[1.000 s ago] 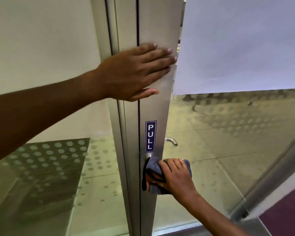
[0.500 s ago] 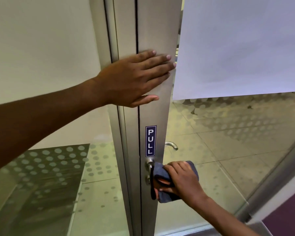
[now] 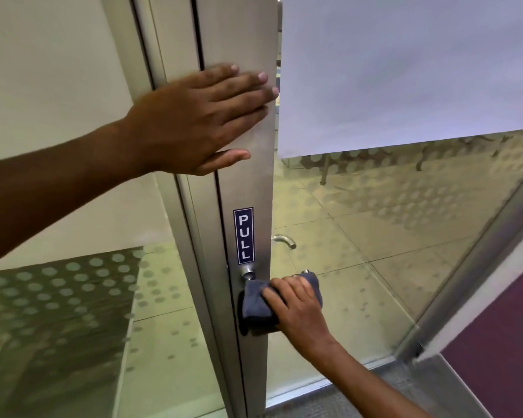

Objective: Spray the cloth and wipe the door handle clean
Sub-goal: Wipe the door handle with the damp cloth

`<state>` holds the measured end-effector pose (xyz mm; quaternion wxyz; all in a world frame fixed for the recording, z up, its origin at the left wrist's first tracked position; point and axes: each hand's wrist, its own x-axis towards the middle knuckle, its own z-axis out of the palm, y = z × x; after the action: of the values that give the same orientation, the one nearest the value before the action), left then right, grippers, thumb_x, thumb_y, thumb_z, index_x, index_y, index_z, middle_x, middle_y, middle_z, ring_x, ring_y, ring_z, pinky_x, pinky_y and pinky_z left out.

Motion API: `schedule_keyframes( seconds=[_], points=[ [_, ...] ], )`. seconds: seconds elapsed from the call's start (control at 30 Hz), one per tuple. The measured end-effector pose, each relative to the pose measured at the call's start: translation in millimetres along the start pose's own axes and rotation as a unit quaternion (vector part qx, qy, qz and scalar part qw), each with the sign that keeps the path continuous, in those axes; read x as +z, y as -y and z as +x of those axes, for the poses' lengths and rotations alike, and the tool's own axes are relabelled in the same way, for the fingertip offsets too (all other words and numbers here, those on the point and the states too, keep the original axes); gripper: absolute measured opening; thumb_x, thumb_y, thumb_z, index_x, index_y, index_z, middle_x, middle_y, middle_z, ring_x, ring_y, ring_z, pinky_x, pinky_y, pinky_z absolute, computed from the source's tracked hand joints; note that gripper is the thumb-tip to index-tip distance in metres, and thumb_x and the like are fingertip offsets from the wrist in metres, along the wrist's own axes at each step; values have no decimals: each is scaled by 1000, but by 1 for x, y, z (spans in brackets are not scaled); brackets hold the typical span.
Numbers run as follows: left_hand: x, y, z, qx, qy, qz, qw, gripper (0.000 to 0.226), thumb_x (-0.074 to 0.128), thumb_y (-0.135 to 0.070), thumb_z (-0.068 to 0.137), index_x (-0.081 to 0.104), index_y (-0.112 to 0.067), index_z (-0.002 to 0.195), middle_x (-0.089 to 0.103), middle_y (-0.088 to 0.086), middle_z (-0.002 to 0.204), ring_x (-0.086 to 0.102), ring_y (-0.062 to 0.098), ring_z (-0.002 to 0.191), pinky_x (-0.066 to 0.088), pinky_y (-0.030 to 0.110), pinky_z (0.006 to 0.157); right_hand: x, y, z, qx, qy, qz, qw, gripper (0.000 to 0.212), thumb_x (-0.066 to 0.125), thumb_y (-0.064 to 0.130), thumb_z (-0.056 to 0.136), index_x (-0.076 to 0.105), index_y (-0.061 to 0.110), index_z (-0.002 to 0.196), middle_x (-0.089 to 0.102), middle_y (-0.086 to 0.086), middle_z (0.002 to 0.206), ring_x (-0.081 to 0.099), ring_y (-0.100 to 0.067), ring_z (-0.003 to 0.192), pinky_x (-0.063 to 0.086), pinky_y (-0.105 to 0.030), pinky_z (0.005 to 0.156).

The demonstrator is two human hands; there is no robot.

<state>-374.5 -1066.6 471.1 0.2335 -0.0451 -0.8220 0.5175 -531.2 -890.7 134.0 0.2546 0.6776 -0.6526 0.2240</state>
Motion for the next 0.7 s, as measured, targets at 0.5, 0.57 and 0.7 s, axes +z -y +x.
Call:
schedule_keyframes(
  seconds=[0.5,0.57,0.7],
  points=[
    [-4,-2,3,-6,26,0,1000,70,14,-49,107,33,1,151,29,24,162,28,40,151,27,52,123,2,23,5,566,-218,400,687,64,54,49,86,32,24,140,49,-1,132,50,-23,125,40,-29,95],
    [-3,-1,2,-7,28,0,1000,71,12,-50,107,32,1,151,29,24,162,27,40,151,27,52,123,-1,32,18,634,-237,441,589,61,54,50,90,31,26,141,53,2,130,54,-20,118,44,-34,97],
    [-3,-1,2,-9,33,-2,999,73,10,-52,106,32,2,151,27,24,163,26,40,152,26,52,124,-8,44,43,715,-270,539,354,52,60,52,88,45,19,125,67,-8,116,67,-26,102,52,-48,95]
  ],
)
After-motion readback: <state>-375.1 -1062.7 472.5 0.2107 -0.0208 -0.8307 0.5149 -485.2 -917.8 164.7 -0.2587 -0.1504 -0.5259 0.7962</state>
